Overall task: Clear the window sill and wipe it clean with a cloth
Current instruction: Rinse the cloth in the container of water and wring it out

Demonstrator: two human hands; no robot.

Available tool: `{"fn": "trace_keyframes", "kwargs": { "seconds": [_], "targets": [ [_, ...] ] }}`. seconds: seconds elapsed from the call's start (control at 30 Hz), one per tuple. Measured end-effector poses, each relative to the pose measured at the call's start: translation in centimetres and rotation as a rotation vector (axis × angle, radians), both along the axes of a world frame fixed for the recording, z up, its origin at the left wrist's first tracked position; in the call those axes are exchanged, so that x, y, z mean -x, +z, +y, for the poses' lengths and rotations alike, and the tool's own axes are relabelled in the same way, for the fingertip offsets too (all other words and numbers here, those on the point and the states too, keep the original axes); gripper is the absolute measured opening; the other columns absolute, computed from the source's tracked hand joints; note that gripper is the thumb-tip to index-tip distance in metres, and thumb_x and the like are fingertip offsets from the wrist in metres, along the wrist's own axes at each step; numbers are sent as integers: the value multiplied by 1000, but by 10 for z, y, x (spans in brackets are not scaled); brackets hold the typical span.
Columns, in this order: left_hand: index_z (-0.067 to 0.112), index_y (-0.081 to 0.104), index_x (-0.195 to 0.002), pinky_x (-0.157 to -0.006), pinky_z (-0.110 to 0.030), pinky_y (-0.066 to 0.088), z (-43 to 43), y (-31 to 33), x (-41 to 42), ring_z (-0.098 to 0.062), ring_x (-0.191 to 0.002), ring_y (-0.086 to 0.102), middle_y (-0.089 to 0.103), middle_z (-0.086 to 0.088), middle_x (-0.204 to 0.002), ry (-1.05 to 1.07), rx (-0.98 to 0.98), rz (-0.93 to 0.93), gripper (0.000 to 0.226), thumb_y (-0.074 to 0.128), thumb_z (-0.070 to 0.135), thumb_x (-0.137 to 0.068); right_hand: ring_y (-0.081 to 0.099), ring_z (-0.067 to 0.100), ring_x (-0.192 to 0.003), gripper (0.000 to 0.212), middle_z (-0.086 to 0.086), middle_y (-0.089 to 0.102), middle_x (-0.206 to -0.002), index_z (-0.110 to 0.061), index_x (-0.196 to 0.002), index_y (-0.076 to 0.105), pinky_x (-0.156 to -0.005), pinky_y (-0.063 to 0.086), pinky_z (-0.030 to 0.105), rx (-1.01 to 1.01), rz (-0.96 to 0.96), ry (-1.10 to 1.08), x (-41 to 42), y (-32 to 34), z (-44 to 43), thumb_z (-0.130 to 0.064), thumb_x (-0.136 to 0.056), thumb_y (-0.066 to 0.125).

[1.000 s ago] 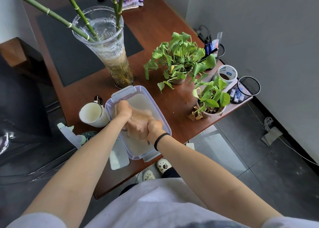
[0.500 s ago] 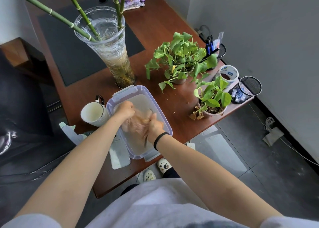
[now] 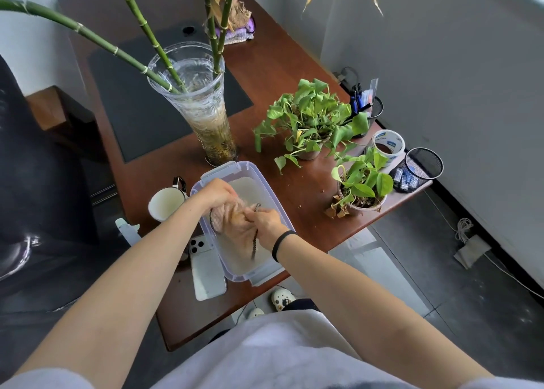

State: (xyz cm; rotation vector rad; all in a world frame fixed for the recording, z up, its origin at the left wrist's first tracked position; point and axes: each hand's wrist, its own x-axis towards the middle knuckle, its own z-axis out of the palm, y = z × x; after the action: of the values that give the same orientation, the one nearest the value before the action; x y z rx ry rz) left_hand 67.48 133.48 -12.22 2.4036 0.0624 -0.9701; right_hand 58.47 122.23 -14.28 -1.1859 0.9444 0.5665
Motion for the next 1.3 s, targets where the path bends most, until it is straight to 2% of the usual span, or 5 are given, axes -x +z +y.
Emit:
{"fn": "trace_keyframes", "kwargs": {
  "seconds": [0.3,0.43,0.57,0.8,1.3],
  "targets": [
    [11,71,-94,-70,-25,45,9,20,7,-26,-100,59,59,-9,-114,90,86,-127,39,45,-14,-80,53,28,-119,64,8,57,-123,-8,-121,49,-104,42,42,-173,-3,0,-4,-5,-2,-61,-94,25],
    [10,69,-97,-60,-26,47,12,40,8,-16,-69,54,59,-6,-86,177,211,-4,39,40,-9,-80,63,27,-103,21,14,64,-117,-9,-106,61,-96,49,44,-31,-183,279,-9,18,-9,-22,-98,46],
    [15,56,-93,-53,-22,34,16,59,6,-15,-54,37,42,-4,-68,279,264,80,15,46,9,-84,59,29,-92,30,17,59,-103,10,-118,53,-96,45,46,-81,-373,435,-19,51,-17,9,-93,37],
    [28,49,-130,-98,-43,42,24,80,0,-28,-113,56,54,-6,-122,44,297,121,57,42,66,-87,62,27,-92,31,16,63,-100,1,-101,58,-92,50,38,-189,-442,567,-19,96,-30,14,-90,32],
    [18,72,-82,-70,-29,40,33,119,0,-14,-82,53,65,-2,-86,77,502,-296,21,56,8,-91,61,26,-104,47,14,61,-114,-1,-132,48,-90,52,34,-126,-416,691,-19,135,-44,19,-90,38]
  ]
}}
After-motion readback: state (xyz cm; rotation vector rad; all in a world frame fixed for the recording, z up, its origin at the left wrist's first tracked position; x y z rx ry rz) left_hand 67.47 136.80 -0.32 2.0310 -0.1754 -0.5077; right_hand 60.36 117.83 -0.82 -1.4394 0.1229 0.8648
